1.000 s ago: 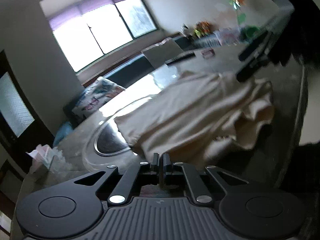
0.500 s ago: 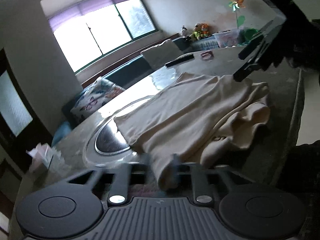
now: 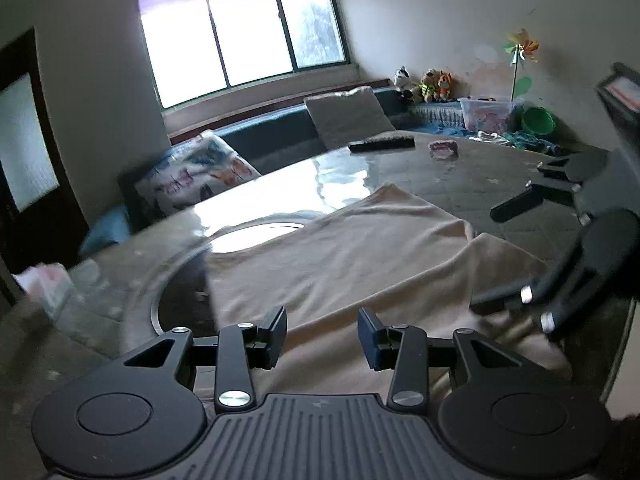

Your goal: Fold clothes

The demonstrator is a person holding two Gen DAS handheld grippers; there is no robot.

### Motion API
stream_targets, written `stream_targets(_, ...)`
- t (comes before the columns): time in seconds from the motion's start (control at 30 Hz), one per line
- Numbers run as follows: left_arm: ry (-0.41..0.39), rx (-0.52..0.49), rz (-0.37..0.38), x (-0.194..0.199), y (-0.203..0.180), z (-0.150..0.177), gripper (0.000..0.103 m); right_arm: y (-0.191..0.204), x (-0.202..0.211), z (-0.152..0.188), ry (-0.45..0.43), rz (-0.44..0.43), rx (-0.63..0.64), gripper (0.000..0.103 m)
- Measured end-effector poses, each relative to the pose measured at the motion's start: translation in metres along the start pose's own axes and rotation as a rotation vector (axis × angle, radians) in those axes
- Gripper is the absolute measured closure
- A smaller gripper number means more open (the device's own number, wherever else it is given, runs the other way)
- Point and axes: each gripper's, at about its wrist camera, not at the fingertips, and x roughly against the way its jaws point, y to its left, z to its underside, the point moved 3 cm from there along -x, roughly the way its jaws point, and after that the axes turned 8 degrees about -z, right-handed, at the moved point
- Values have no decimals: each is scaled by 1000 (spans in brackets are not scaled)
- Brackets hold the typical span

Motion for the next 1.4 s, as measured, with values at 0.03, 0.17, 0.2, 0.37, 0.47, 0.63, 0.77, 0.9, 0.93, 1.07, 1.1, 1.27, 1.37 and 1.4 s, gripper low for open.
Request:
stream_targets(0.03, 0, -19, 8, -2, -5, 1, 61, -2, 2, 0, -4, 2, -5, 0)
stream_targets(0.17, -8, -121, 36, -5, -28, 8, 61, -8, 10, -1, -21, 12, -26, 0)
stream_targets(0.2, -10, -149, 45, -4, -33, 11, 61, -10, 11, -1, -25, 14, -31, 0)
stream_targets(0.37, -19, -182, 54, -1, -37, 22, 60, -18, 21, -2, -46, 25, -57, 0)
stream_targets(0.47, -17, -176, 55, -1, -35, 23, 60, -23, 27, -3, -59, 32, -73, 0)
stream_targets(0.63, -16, -172, 52, -2, -36, 23, 59, -33, 23, 1, -53, 67, -99, 0)
stream_targets(0.77, -10, -156, 61, -3, -34, 21, 59, -42, 17, 4, -40, 101, -121, 0)
stream_targets(0.9, -6, -120, 71, -2, -28, 15, 55, -50, 11, 8, -28, 136, -142, 0)
stream_targets(0.93, -10, -105, 70, -1, -25, 12, 54, -52, 9, 9, -25, 144, -148, 0)
stream_targets(1.07, -23, -65, 9, -3, -12, 2, 48, -61, 3, 13, -12, 178, -169, 0)
stream_targets(1.1, -13, -51, -10, -6, -6, 2, 48, -61, 1, 14, -12, 175, -172, 0)
stream_targets(1.27, 36, 23, -97, -17, 22, 3, 47, -58, 11, 11, -36, 180, -165, 0)
stream_targets(1.37, 57, 59, -140, -23, 37, 7, 45, -52, 19, 12, -39, 172, -147, 0)
stream_targets(1.4, 64, 67, -149, -25, 40, 9, 45, -50, 20, 14, -35, 169, -140, 0)
